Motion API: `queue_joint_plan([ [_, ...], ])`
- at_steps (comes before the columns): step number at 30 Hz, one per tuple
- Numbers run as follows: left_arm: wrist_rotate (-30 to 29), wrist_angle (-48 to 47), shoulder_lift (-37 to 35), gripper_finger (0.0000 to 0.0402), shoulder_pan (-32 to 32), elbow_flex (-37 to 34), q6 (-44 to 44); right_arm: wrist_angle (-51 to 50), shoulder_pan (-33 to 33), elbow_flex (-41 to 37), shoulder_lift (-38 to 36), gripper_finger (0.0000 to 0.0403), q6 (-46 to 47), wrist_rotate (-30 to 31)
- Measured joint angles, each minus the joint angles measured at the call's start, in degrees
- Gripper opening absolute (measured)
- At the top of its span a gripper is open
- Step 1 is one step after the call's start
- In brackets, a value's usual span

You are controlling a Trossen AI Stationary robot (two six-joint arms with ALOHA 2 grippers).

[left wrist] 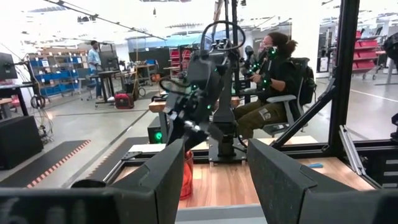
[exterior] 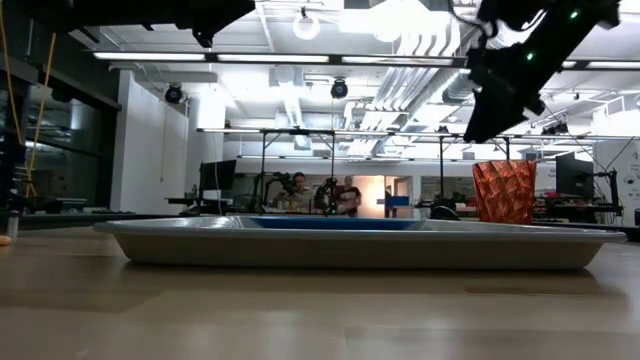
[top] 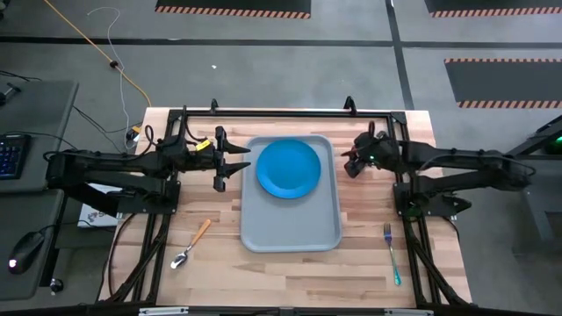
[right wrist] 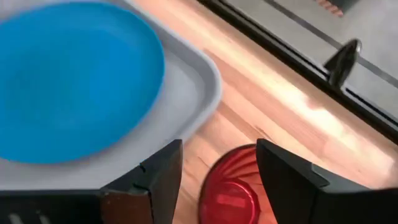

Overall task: Pick and place plate/cup/fork/spoon on tray
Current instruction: Put the brown glass on the gray serving tray to the top left of the blue plate

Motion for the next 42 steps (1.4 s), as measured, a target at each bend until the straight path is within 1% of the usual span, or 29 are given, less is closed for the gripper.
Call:
queue_joint_plan([
  [3,0.0,0.0,0.0,0.0168,0.0,0.0,0.0,0.0,-1.7,0.0,2.5,0.0197,0.0,-0.5],
  [8,0.0,0.0,0.0,0.0168,0.0,0.0,0.0,-0.1,-3.7,0.0,5.5,0.0197,-0.1,-5.2],
  [10,0.0,0.0,0.0,0.0168,0.0,0.0,0.0,-0.6,-4.1,0.0,6.4,0.0197,0.4,-5.5],
  [16,0.0,-0.3,0.0,0.0168,0.0,0.0,0.0,-3.4,-4.6,0.0,8.2,0.0197,2.7,-5.7],
  [22,0.0,-0.4,0.0,0.0168,0.0,0.0,-0.1,-6.1,-4.6,0.0,8.8,0.0197,4.0,-10.0],
  [31,0.0,-0.5,0.0,0.0168,0.0,0.0,-0.1,-8.8,-4.6,0.0,8.8,0.0197,4.1,-10.2],
  [38,0.0,-0.5,0.0,0.0168,0.0,0.0,-0.1,-8.9,-4.6,0.0,8.8,0.0196,4.1,-10.3],
  [40,0.0,-0.5,0.0,0.0168,0.0,0.0,-0.1,-9.0,-4.6,0.0,8.8,0.0190,4.0,-10.3],
  [42,0.0,-0.5,0.0,0.0168,0.0,0.0,-0.1,-9.1,-4.6,0.0,8.8,0.0173,3.8,-10.3],
])
